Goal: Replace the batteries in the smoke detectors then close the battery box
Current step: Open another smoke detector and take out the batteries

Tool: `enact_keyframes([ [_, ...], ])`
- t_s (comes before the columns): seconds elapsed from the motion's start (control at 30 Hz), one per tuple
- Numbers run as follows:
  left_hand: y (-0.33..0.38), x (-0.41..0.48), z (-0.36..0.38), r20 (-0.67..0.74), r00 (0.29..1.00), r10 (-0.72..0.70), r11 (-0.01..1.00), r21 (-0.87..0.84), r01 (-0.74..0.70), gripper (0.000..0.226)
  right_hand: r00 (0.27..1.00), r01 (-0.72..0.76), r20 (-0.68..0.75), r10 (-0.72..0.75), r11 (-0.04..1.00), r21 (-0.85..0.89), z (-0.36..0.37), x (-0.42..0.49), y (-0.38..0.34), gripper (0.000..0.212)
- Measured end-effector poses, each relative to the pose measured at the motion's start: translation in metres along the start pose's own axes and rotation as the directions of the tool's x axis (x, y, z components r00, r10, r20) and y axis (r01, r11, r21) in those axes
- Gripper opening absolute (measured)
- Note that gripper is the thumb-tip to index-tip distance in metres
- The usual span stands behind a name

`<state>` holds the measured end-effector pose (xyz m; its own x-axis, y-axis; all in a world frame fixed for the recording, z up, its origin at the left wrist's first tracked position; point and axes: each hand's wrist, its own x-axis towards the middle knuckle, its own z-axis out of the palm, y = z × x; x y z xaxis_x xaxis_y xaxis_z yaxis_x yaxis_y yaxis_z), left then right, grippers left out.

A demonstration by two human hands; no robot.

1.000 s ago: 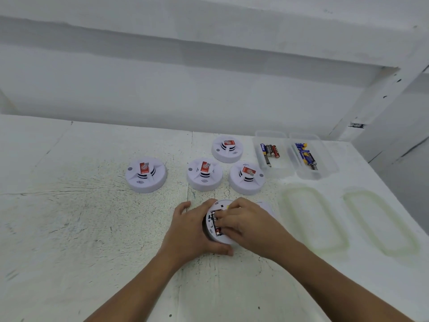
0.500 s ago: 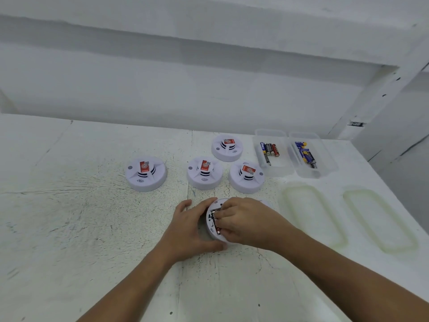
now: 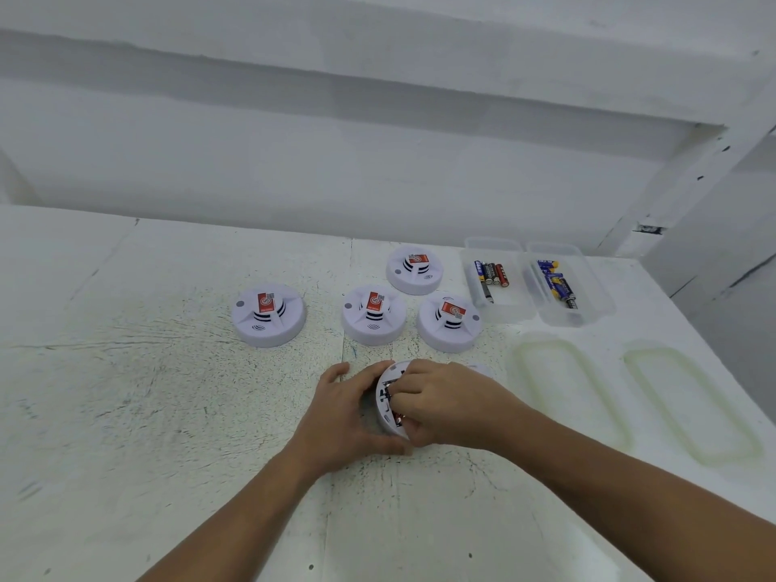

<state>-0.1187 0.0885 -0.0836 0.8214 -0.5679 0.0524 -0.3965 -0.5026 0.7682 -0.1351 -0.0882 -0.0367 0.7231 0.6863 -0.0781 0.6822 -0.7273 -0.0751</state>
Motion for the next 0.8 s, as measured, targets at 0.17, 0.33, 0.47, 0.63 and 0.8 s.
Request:
enact_keyframes([
  [0.17,-0.005,0.001,0.002,-0.013,1.000,0.001,1.000,-0.019,-0.001,0.100,0.996,-0.051,-0.072,0.053,0.998,0.029,-0.005,-0.010,-0.001,0.026],
  [0.33,-0.009,0.003,0.006,-0.013,0.999,-0.029,0.999,-0.040,0.029,0.096,0.968,-0.205,-0.096,0.231,0.953,0.224,-0.012,-0.018,-0.009,0.017],
  [0.47,-0.010,0.004,0.006,-0.021,0.997,-0.068,0.997,-0.050,0.067,0.096,0.948,-0.250,-0.120,0.295,0.923,0.292,-0.007,-0.013,-0.016,0.013],
  [0.63,-0.010,0.004,0.006,-0.027,0.988,-0.152,0.988,-0.035,0.151,0.105,0.861,-0.409,-0.038,0.506,0.736,0.539,-0.019,-0.014,-0.012,0.020],
  [0.8,-0.007,0.004,0.005,-0.001,0.972,-0.235,0.972,-0.023,0.235,0.110,0.627,-0.379,0.011,0.779,0.292,0.878,-0.046,-0.019,0.052,0.012],
])
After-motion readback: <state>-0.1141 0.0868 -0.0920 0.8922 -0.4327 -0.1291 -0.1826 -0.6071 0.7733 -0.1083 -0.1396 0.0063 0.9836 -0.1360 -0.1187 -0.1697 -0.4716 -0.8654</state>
